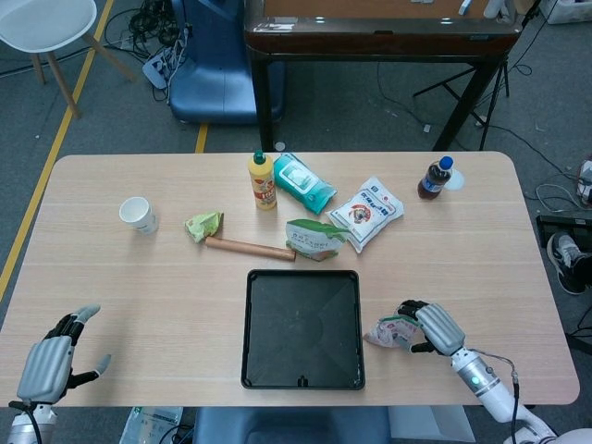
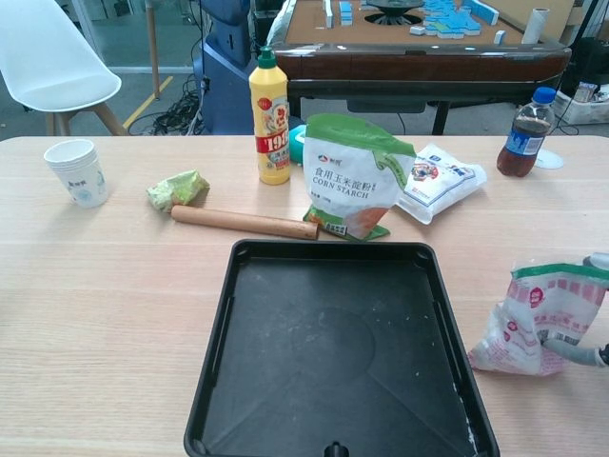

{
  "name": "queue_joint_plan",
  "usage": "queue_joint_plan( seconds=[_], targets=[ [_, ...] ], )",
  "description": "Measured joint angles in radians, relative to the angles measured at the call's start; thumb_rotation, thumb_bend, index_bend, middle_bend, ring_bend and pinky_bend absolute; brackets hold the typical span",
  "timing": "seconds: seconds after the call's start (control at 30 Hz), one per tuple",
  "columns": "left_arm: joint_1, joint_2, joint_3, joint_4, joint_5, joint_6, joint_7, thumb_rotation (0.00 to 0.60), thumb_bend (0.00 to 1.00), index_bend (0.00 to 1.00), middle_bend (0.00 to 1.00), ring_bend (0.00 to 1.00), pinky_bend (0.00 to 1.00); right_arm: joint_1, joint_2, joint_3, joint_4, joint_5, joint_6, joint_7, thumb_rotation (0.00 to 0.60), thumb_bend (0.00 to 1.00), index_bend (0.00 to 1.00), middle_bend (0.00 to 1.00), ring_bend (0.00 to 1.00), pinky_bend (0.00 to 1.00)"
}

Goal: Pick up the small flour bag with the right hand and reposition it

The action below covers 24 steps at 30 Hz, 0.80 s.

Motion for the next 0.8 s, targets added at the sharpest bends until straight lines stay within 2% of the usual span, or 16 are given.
queue_joint_plan(
  seconds=[0.13,0.37,0.53,0.8],
  targets=[
    [-0.002,-0.003,0.001,-0.003,0.002,-0.001,0.004,0.6,0.24,0.15,0.16,0.14,0.26,0.022,0.016,0.005,-0.006,-0.012,0.006,-0.03,0.6,0.45,0.68,0.48,0.31,0.37],
    [-0.003,-0.002,0.0,-0.008,0.001,-0.001,0.011,0.6,0.24,0.15,0.16,0.14,0.26,0.062,0.037,0.007,-0.02,-0.038,0.002,-0.112,0.6,0.45,0.57,0.41,0.22,0.18],
    [-0.004,-0.001,0.001,-0.011,-0.002,-0.004,0.015,0.6,0.24,0.15,0.16,0.14,0.26,0.067,0.036,0.015,-0.018,-0.029,-0.003,-0.116,0.6,0.45,0.5,0.34,0.14,0.09],
    [-0.009,-0.002,0.001,-0.018,-0.005,-0.013,0.027,0.6,0.24,0.15,0.15,0.14,0.26,0.071,0.025,0.026,-0.001,-0.012,-0.014,-0.104,0.6,0.45,0.44,0.27,0.07,0.01]
  ],
)
